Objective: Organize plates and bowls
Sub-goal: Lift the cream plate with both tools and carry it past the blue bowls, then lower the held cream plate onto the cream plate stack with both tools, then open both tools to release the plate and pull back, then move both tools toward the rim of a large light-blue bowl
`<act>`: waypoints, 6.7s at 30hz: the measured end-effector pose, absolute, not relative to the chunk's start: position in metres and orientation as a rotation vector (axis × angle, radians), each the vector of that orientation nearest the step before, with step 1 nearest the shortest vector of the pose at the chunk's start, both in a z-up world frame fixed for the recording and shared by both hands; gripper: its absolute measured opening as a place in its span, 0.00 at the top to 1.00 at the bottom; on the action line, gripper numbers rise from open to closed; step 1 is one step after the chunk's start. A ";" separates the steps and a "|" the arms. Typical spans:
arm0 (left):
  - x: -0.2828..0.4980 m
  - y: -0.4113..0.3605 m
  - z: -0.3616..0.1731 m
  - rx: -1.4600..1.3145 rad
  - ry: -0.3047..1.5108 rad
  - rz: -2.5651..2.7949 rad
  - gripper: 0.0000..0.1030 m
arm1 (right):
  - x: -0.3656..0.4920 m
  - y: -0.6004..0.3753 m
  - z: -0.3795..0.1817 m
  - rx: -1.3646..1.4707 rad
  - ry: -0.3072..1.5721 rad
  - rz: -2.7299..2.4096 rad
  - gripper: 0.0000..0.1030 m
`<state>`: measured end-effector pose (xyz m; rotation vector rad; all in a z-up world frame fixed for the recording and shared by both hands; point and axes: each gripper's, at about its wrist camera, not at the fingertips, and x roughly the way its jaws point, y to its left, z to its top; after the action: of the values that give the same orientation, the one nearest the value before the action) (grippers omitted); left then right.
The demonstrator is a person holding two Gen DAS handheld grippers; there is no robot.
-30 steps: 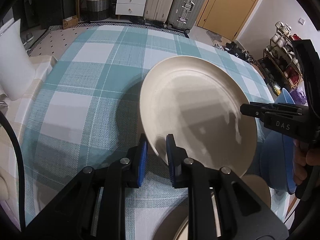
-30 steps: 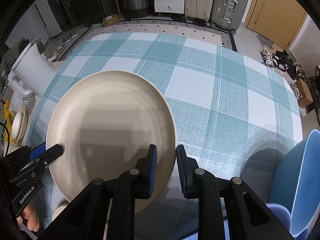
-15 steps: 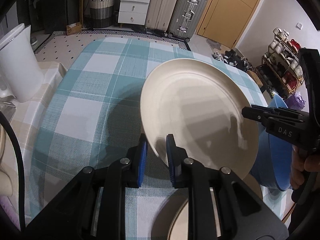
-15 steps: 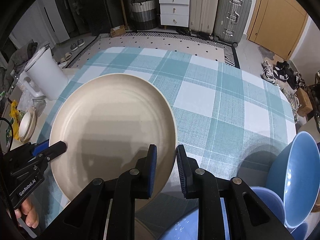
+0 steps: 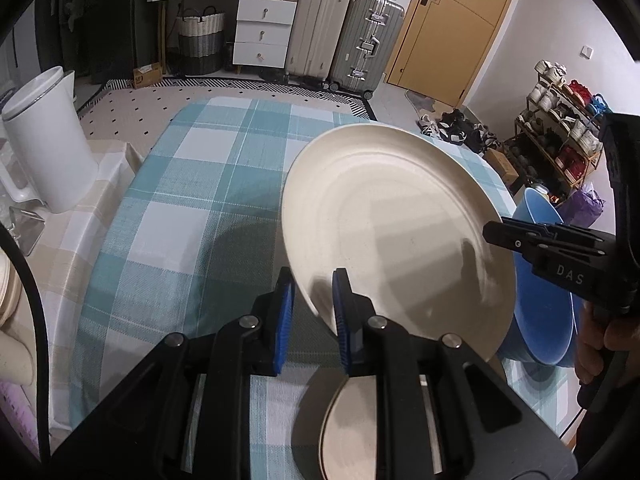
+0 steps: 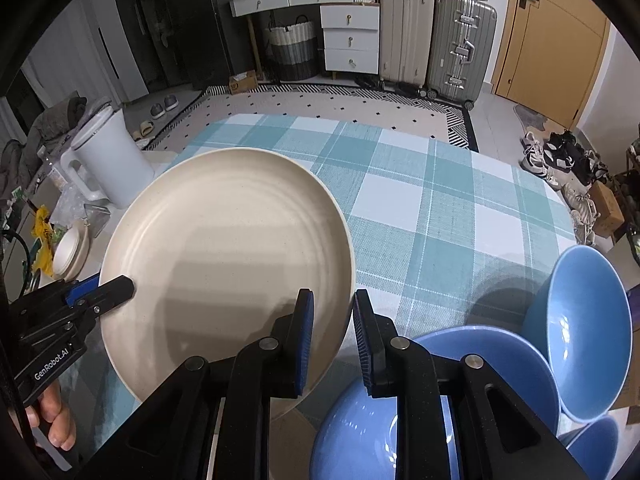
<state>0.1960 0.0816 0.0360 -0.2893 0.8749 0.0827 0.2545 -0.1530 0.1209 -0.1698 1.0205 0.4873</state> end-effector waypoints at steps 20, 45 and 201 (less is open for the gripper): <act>0.128 0.053 0.052 -0.254 0.832 0.067 0.85 | 0.179 -0.178 0.142 -0.144 0.912 0.508 0.80; 0.074 0.048 0.027 -0.228 0.844 0.033 0.84 | 0.109 -0.189 0.131 -0.113 0.873 0.500 0.80; 0.151 -0.084 0.114 -0.184 0.775 -0.162 0.01 | 0.089 -0.377 0.231 0.007 0.676 0.214 0.01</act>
<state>0.1512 -0.0837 0.1142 -0.1841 0.7755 -0.1619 0.0892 -0.3767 0.2312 0.0074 0.6757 0.2139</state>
